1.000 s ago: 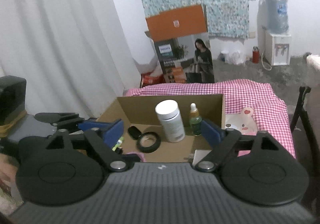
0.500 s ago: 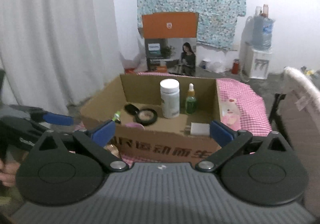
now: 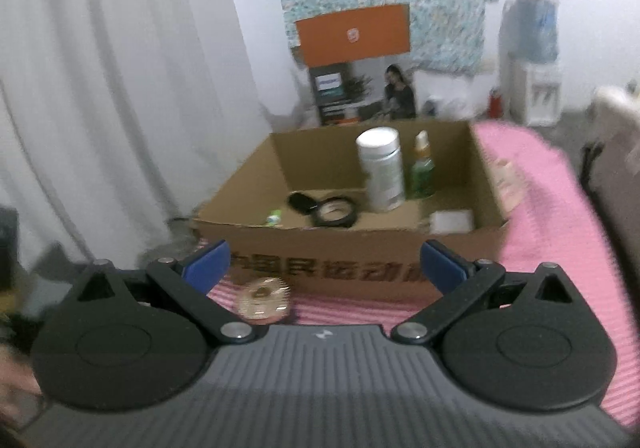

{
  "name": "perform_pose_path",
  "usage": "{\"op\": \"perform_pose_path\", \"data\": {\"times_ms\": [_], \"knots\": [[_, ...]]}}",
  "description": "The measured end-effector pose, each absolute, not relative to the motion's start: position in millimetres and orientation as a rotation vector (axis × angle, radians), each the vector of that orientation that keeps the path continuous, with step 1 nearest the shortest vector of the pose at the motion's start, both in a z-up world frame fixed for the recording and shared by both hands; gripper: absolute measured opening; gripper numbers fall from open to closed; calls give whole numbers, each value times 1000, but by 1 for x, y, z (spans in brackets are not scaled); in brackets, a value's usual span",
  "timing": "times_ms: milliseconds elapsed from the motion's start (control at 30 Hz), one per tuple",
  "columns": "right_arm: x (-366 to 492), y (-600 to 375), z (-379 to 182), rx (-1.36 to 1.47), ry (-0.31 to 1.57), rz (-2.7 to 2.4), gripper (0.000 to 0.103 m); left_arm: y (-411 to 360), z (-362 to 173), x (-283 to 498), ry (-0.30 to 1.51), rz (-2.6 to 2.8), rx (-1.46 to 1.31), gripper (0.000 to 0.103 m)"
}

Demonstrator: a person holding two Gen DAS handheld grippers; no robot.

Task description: Organize rigid objects

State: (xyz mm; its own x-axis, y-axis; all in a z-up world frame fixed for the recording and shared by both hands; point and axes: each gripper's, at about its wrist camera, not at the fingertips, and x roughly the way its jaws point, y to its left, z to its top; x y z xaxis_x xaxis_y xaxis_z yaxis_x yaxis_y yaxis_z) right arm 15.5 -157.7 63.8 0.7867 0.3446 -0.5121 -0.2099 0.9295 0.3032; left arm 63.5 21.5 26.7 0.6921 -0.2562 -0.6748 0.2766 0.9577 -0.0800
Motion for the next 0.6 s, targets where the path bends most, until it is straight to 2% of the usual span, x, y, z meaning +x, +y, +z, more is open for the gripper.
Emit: {"op": "perform_pose_path", "data": {"times_ms": [467, 600], "knots": [[52, -151, 9, 392, 769, 367, 102, 8, -5, 78, 780, -295, 108, 100], [68, -143, 3, 420, 805, 429, 102, 3, -14, 89, 789, -316, 124, 97]]}}
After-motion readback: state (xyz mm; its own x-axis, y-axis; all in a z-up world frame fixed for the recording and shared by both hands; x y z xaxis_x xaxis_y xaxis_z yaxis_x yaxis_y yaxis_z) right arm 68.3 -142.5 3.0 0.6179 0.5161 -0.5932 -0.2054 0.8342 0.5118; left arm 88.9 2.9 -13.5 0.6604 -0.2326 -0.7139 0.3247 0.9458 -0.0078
